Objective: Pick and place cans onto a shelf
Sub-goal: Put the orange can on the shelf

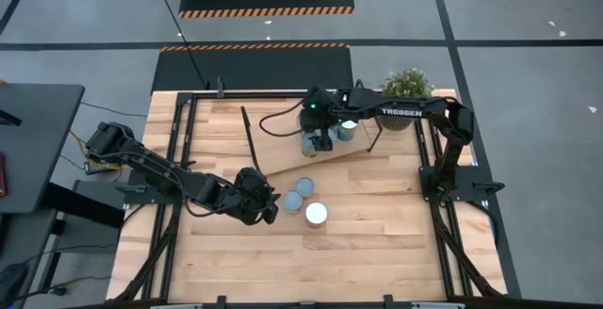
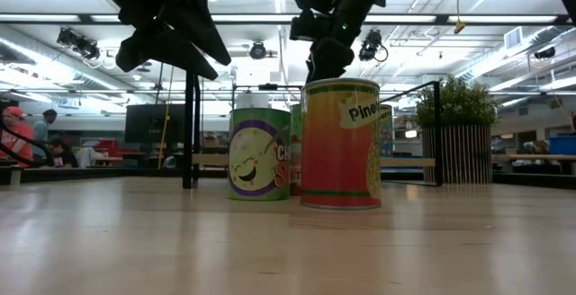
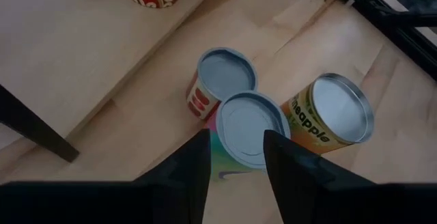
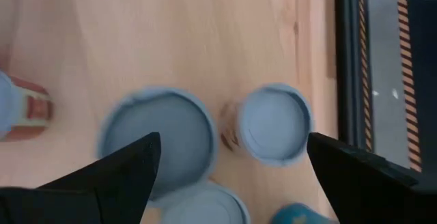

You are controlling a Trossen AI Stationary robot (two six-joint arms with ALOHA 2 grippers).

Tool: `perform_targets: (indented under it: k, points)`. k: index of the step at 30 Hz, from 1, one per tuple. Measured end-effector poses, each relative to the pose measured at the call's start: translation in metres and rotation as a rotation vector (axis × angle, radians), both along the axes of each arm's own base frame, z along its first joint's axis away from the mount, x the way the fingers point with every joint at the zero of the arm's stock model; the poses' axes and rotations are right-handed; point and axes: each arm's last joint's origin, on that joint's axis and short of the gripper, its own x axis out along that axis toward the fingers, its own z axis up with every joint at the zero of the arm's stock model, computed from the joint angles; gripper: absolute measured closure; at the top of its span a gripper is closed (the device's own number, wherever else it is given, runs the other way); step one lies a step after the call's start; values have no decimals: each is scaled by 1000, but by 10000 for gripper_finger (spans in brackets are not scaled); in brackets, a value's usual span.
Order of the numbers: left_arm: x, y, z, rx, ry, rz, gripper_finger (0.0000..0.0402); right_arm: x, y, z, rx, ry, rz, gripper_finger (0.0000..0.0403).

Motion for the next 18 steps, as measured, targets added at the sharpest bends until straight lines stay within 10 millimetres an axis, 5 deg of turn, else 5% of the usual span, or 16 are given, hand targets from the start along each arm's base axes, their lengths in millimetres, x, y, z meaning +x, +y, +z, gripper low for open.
perform_targets:
  k: [18]
  points:
    - [1, -1, 1, -14, -8, -8, 260, -8, -10, -5, -34, 90, -14, 27]
